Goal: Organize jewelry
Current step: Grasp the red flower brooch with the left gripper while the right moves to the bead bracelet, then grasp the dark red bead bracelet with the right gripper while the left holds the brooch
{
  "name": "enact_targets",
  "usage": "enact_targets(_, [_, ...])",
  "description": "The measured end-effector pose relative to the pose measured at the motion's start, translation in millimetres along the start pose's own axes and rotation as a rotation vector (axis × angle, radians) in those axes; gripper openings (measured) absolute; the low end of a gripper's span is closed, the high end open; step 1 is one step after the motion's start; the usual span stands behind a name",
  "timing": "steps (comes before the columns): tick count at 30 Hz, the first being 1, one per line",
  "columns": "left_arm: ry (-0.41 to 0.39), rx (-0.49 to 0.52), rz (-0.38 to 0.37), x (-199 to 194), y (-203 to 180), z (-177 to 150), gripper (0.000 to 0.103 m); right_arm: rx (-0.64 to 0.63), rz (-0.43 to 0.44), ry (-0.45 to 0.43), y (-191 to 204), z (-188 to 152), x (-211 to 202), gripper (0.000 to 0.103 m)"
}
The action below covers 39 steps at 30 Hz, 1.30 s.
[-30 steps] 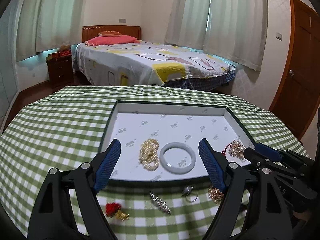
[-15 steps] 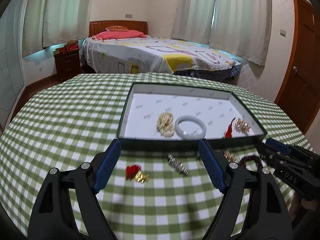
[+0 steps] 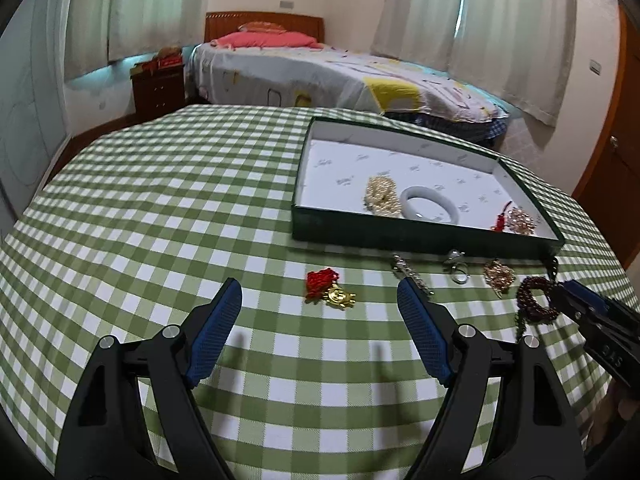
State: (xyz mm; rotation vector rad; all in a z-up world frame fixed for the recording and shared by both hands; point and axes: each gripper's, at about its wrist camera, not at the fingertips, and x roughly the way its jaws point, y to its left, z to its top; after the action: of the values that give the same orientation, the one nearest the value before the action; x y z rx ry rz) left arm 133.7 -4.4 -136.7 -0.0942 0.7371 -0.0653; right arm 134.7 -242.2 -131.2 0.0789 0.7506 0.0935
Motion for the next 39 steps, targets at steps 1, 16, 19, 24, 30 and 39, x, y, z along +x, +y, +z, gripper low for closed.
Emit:
enact_targets(1, [0.004,0.002,0.004,2,0,1,0.078,0.000,0.000,0.000,0,0,0,0.034])
enact_targets(16, [0.164,0.019,0.001,43,-7,15,0.047,0.012,-0.002,0.029,-4,-4,12,0.034])
enact_targets(19, [0.163,0.051,0.003,45,-10,14,0.040,0.013,-0.001,0.029,-4,-5,13,0.034])
enact_targets(24, [0.163,0.056,-0.024,45,-8,15,0.022,0.014,-0.003,0.033,-5,-5,14,0.034])
enact_targets(30, [0.156,0.037,-0.045,40,-2,12,0.020,0.013,-0.004,0.034,-4,-5,15,0.034])
enact_targets(39, [0.137,0.029,-0.050,25,4,6,0.020,0.004,0.004,0.039,0,-6,16,0.034])
